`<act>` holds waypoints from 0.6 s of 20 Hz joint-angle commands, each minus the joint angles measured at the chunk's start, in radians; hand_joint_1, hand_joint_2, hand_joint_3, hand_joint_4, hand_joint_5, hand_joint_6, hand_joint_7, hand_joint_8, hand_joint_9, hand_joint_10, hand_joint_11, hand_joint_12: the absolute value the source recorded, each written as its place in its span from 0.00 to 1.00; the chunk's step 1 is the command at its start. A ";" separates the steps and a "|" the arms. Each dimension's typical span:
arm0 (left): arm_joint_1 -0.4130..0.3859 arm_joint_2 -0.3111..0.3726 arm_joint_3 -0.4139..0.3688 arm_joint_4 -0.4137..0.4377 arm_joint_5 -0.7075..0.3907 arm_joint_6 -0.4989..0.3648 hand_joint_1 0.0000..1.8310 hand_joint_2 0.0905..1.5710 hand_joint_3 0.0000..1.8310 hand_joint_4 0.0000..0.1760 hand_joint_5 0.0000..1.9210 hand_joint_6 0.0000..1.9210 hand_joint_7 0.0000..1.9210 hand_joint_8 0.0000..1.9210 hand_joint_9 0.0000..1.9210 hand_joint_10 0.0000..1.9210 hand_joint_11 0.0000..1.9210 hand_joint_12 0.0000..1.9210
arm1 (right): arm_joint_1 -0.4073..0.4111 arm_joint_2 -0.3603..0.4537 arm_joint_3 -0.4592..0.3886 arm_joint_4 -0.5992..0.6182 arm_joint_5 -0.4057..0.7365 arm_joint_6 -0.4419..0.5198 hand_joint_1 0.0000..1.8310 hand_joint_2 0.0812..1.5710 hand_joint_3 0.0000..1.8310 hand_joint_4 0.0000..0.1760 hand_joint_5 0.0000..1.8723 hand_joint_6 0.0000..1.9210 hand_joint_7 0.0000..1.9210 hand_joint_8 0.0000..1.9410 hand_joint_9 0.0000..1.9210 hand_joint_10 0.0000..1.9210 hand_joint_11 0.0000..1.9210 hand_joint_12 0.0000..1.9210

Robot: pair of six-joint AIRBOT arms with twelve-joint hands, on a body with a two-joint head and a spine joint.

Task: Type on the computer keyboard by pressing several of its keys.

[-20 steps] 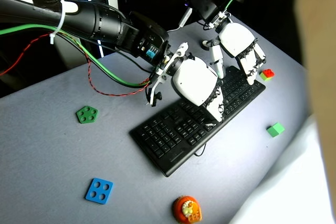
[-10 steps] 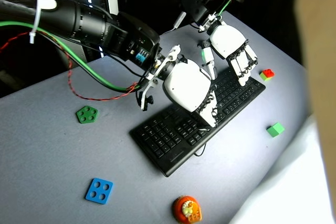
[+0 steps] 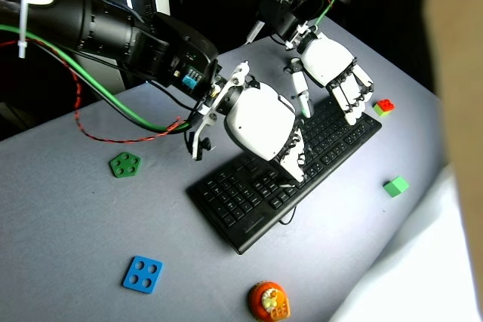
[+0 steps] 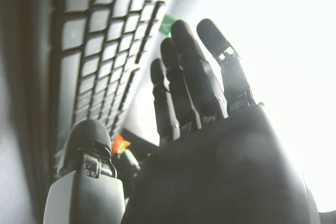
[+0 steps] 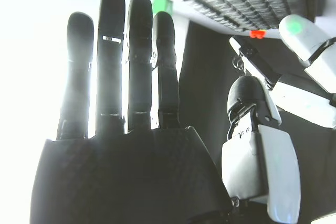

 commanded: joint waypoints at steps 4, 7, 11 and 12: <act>0.006 -0.007 0.017 0.073 -0.113 0.010 0.32 0.72 0.00 0.15 0.20 0.00 0.26 0.00 0.27 0.00 0.02 0.62 | 0.015 0.023 -0.020 -0.068 0.005 0.001 0.00 0.73 0.00 0.00 0.38 0.01 0.44 0.00 0.35 0.32 0.14 0.82; 0.012 -0.009 0.018 0.073 -0.113 0.007 0.37 0.71 0.00 0.13 0.20 0.00 0.26 0.00 0.27 0.00 0.01 0.62 | 0.019 0.036 -0.022 -0.082 -0.047 0.006 0.00 0.73 0.00 0.00 0.38 0.01 0.44 0.00 0.35 0.32 0.14 0.82; 0.018 -0.016 0.020 0.072 -0.122 0.001 0.55 0.70 0.00 0.23 0.19 0.00 0.25 0.00 0.26 0.00 0.00 0.62 | 0.019 0.053 -0.033 -0.090 -0.063 -0.002 0.00 0.73 0.00 0.00 0.39 0.01 0.45 0.01 0.35 0.32 0.14 0.82; 0.018 -0.017 0.021 0.072 -0.122 -0.001 0.55 0.70 0.00 0.23 0.19 0.00 0.25 0.00 0.26 0.00 0.00 0.62 | 0.019 0.057 -0.034 -0.090 -0.064 -0.002 0.00 0.73 0.00 0.00 0.39 0.01 0.45 0.01 0.35 0.32 0.14 0.82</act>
